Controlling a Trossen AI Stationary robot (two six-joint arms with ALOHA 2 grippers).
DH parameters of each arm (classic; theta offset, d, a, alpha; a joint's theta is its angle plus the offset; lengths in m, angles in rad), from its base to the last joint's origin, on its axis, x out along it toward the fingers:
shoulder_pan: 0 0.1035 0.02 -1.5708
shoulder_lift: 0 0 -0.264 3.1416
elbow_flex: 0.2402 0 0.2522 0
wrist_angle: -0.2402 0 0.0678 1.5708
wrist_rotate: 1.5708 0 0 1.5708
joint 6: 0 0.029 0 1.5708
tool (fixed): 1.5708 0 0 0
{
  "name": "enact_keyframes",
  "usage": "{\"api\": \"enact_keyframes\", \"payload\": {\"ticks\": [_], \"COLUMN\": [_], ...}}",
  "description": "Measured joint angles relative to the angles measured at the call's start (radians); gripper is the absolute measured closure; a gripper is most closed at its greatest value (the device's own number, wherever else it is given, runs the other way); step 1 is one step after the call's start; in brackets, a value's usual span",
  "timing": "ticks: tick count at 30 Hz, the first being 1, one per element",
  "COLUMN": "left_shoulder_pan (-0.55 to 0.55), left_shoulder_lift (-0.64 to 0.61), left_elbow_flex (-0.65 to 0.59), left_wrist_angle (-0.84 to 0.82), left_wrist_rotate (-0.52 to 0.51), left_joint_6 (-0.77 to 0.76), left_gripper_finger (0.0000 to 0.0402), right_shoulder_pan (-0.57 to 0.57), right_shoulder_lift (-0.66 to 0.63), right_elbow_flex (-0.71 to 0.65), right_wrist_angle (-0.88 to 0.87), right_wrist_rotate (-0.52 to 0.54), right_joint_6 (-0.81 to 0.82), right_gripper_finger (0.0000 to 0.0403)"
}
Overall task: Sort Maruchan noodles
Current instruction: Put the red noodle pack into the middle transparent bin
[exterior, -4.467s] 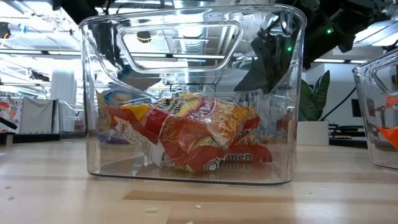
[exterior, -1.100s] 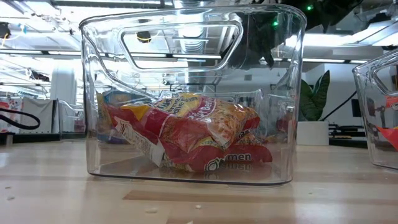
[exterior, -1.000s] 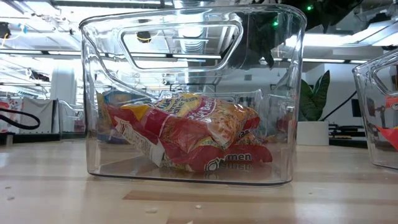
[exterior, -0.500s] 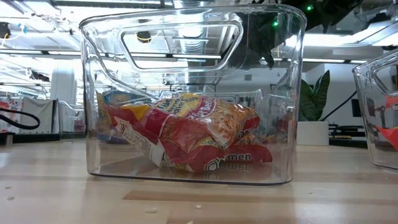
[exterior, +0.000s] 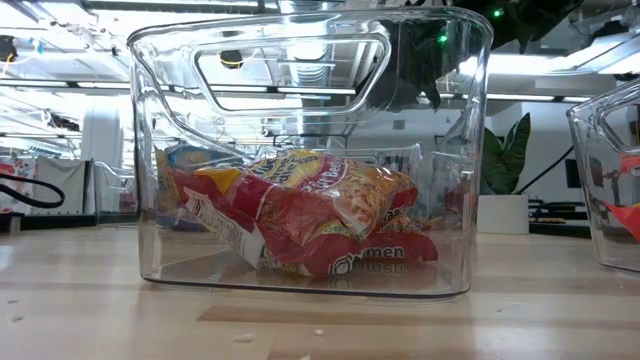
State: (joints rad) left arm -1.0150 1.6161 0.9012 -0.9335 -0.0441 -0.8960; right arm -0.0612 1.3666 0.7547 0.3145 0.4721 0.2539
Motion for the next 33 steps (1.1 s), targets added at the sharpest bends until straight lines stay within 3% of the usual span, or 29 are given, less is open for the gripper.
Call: {"api": "enact_keyframes", "payload": {"ticks": [3,10,21,27,33], "left_shoulder_pan": [0.02,0.1,0.224,0.254,0.273], "left_shoulder_lift": [-0.001,-0.066,-0.316,-0.449,-0.516], "left_elbow_flex": [-0.002,-0.014,-0.011,-0.01,-0.009], "left_wrist_angle": [-0.013,-0.026,-0.041,-0.013,0.09], "left_wrist_rotate": [-0.075,-0.451,-0.79,-0.934,-0.952], "left_joint_6": [0.072,0.296,0.443,0.524,0.66], "left_gripper_finger": [0.0399,0.0401,0.0401,0.0401,0.0401], "right_shoulder_pan": [0.0,0.0,0.0,0.0,0.0], "right_shoulder_lift": [0.0,0.0,0.0,0.0,0.0], "right_elbow_flex": [0.0,0.0,0.0,0.0,0.0], "right_wrist_angle": [0.0,0.0,0.0,0.0,0.001], "right_wrist_rotate": [0.0,0.0,0.0,0.0,0.0], "right_joint_6": [0.0,0.0,0.0,0.0,0.0], "right_gripper_finger": [0.0221,0.0221,0.0221,0.0221,0.0221]}}
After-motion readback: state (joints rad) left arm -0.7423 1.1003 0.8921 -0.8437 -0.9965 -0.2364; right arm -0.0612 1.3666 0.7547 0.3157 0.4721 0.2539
